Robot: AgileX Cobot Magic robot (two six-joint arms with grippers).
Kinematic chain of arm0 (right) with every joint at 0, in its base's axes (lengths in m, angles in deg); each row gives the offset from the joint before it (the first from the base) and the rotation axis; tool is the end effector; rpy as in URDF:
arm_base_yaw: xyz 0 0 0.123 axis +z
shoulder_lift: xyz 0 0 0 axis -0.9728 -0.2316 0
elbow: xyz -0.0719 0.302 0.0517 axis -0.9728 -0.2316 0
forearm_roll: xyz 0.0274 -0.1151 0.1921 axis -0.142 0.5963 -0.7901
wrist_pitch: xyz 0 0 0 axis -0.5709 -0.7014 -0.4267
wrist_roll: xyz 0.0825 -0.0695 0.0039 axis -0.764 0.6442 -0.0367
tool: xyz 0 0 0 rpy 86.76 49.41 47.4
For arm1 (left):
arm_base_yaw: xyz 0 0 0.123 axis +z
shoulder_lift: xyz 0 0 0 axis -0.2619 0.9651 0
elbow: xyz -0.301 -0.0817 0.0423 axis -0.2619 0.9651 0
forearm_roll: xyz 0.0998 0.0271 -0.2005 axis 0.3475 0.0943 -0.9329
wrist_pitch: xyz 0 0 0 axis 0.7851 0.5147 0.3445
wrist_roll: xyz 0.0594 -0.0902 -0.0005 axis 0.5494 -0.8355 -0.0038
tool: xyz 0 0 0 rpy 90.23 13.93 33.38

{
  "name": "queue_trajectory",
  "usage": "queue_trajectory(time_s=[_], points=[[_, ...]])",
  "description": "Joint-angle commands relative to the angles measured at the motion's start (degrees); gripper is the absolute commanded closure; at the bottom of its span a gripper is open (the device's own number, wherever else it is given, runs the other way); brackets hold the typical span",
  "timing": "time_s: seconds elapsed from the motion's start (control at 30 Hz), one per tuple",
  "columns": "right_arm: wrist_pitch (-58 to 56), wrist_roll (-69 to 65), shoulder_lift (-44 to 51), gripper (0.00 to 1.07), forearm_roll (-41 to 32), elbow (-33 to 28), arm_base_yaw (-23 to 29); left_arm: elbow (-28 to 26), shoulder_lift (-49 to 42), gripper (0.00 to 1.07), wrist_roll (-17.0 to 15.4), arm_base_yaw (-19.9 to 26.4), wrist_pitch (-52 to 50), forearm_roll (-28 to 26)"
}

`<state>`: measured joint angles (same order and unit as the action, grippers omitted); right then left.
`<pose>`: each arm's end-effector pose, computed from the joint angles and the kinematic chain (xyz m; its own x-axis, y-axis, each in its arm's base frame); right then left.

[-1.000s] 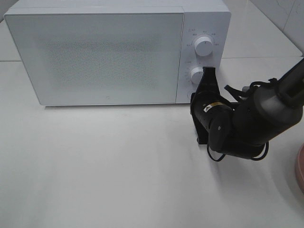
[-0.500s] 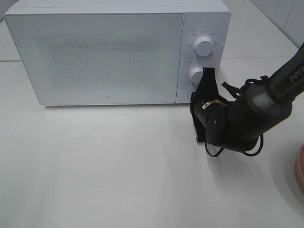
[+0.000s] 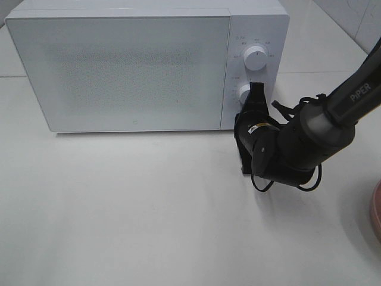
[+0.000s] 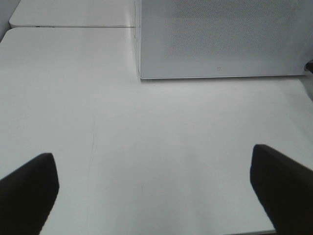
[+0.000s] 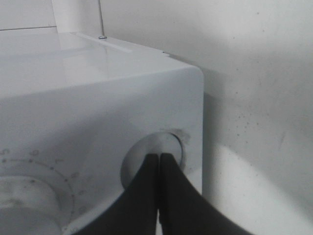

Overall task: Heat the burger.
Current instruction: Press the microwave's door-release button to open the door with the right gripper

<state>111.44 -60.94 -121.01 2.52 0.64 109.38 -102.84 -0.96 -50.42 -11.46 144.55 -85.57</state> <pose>0.3623 0.1653 0.1266 0.0340 0.9991 0.0233 0.3377 -0.0334 0.9407 -0.0456 -0.0235 0.2622 -0.4339 -0.0385 -0.9001 0.1023 0.9905 -0.0917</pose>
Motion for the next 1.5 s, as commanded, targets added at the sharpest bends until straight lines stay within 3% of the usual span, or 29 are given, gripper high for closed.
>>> queue_trajectory(time_s=[0.03,0.73,1.23,1.5], points=[[4.13,1.89,0.00,1.07,0.11,1.60,-0.80,0.00,-0.29,0.07,0.11,-0.06,-0.46,-0.23],[16.96,3.95,-2.64,1.07,-1.78,9.11,-0.80,0.00,-0.29,0.07,0.11,-0.06,-0.46,-0.23],[12.61,3.95,-1.89,1.07,-1.09,8.54,-0.69,0.00,-0.29,0.07,0.11,-0.06,-0.46,-0.23],[7.33,3.55,1.20,1.07,0.34,3.90,-0.69,0.00,-0.29,0.07,0.11,-0.06,-0.46,-0.23]])
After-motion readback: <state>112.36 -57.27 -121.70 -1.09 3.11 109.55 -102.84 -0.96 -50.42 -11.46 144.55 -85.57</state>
